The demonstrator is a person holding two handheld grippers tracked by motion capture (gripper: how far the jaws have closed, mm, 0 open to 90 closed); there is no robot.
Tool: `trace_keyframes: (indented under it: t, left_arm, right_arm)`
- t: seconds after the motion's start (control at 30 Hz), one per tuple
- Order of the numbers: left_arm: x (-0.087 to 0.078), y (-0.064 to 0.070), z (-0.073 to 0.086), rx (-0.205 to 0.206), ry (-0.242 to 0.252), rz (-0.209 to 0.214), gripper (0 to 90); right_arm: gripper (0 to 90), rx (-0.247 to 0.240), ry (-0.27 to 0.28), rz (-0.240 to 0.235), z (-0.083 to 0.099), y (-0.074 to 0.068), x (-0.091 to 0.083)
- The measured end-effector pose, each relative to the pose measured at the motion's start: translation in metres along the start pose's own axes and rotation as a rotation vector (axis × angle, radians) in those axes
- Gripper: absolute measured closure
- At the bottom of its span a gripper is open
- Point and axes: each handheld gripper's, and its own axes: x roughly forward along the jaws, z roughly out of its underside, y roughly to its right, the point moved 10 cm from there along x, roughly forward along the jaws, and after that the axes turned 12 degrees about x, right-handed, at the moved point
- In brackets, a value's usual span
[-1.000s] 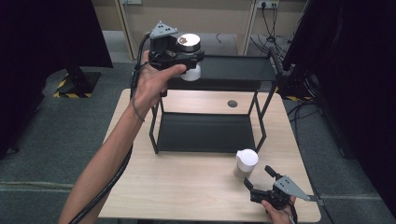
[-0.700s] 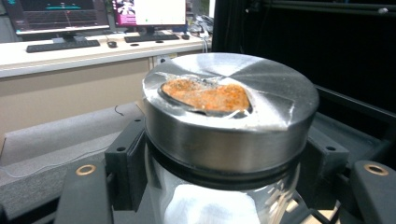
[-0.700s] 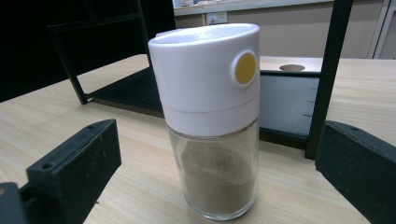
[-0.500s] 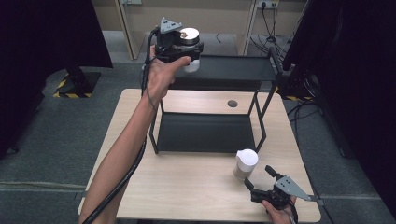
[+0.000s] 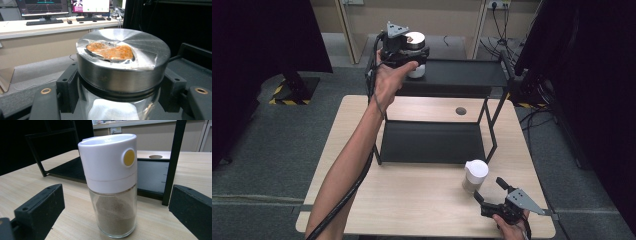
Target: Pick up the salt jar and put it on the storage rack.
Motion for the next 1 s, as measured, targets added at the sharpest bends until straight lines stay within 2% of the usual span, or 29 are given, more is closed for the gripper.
trace_keyframes:
  t: [0.13,0.3,0.33,0.4,0.5,0.63,0.7,0.83,1.0]
  left_arm:
    - [0.004,0.001,0.003,0.018,-0.015,-0.010,30.7]
    - [0.006,0.002,0.006,0.016,-0.006,-0.025,30.5]
    - [0.006,0.003,0.006,0.019,0.008,-0.029,30.2]
    - [0.005,0.003,0.005,0.013,0.031,-0.033,23.0]
    - [0.002,0.004,0.002,0.000,0.047,-0.061,10.8]
    - [-0.002,0.005,-0.002,-0.015,0.048,-0.065,0.9]
    - [-0.004,0.004,-0.004,-0.037,0.048,-0.065,0.1]
    - [-0.007,0.004,-0.005,-0.051,0.036,-0.062,0.1]
    - [-0.012,0.008,-0.006,-0.049,0.034,-0.045,0.0]
  right_arm:
    - [0.5,0.004,-0.002,0.000,0.000,0.000,0.000]
    - [0.5,0.007,-0.001,-0.001,0.000,0.000,0.000]
    - [0.5,0.007,-0.001,-0.001,0.000,0.000,0.000]
    - [0.5,0.009,-0.002,-0.002,0.000,0.000,0.000]
    - [0.5,0.009,-0.004,-0.003,0.001,0.000,0.001]
    - [0.5,0.010,-0.005,-0.003,0.001,0.000,0.001]
    - [0.5,0.012,-0.005,-0.002,0.001,0.000,0.001]
    - [0.5,0.011,-0.003,-0.003,0.001,0.000,0.001]
    - [0.5,0.013,-0.003,-0.001,0.001,0.000,0.001]
